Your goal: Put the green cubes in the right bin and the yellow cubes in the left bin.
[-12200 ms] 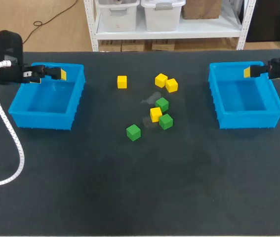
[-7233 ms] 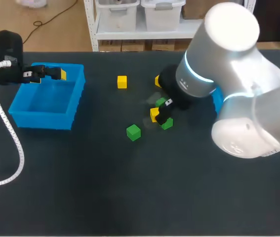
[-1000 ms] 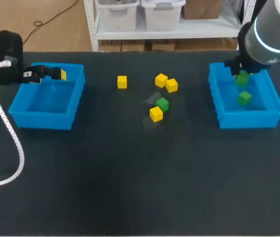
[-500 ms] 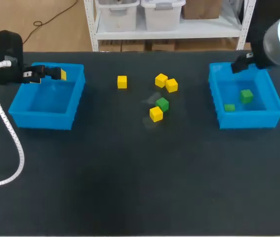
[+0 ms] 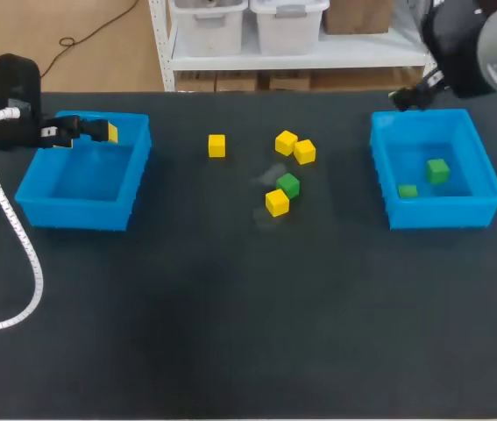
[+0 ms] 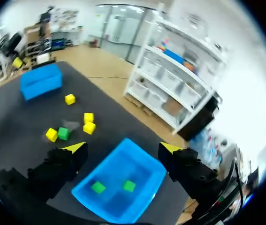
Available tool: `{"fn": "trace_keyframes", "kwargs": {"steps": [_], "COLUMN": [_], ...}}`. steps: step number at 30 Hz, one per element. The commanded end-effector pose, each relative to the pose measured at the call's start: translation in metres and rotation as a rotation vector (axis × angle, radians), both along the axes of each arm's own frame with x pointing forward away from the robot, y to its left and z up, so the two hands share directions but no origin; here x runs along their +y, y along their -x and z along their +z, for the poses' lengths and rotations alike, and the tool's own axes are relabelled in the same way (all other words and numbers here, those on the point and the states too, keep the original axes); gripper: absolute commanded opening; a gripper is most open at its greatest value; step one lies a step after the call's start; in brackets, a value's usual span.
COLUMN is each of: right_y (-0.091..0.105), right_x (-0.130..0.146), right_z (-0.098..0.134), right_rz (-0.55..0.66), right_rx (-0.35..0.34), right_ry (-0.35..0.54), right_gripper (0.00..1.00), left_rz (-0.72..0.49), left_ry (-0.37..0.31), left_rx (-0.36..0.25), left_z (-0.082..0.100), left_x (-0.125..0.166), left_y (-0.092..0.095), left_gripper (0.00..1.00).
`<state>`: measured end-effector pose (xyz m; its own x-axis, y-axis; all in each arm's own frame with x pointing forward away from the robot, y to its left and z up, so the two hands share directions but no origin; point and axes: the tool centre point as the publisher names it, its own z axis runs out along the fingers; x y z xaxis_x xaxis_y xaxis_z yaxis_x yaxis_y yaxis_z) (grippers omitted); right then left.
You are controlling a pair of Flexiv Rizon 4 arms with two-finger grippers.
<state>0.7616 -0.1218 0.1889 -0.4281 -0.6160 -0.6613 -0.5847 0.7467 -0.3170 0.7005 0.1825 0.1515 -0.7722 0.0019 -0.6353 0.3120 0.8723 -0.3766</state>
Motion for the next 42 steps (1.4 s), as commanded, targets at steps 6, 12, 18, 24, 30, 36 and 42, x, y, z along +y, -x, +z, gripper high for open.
{"fn": "trace_keyframes", "kwargs": {"steps": [6,12,18,24,30,36,42], "right_y": [-0.003,0.013,0.03,0.033,0.036,0.036,0.035], "right_x": [0.071,0.109,0.129,0.137,0.138,0.144,0.148], "right_z": [-0.017,-0.035,-0.058,-0.085,-0.101,-0.112,-0.125], "right_rz": [0.525,0.748,0.936,1.047,1.134,1.181,1.201], "right_rx": [0.012,0.054,0.12,0.204,0.277,0.307,0.331], "right_ry": [0.322,0.469,0.622,0.762,0.884,0.955,1.0], "right_gripper": [1.0,1.0,1.0,1.0,1.0,1.0,1.0], "left_rz": [-0.005,-0.005,-0.005,-0.005,-0.005,-0.005,-0.005], "left_ry": [0.009,0.009,0.009,0.009,0.009,0.009,0.009], "left_rx": [-0.007,-0.007,-0.007,-0.007,-0.007,-0.007,-0.007], "left_z": [-0.002,-0.002,-0.002,-0.002,-0.002,-0.002,-0.002], "left_x": [0.002,0.002,0.002,0.002,0.002,0.002,0.002], "left_y": [0.0,0.0,0.0,0.0,0.0,0.0,0.0], "left_gripper": [1.0,1.0,1.0,1.0,1.0,1.0,1.0]}}
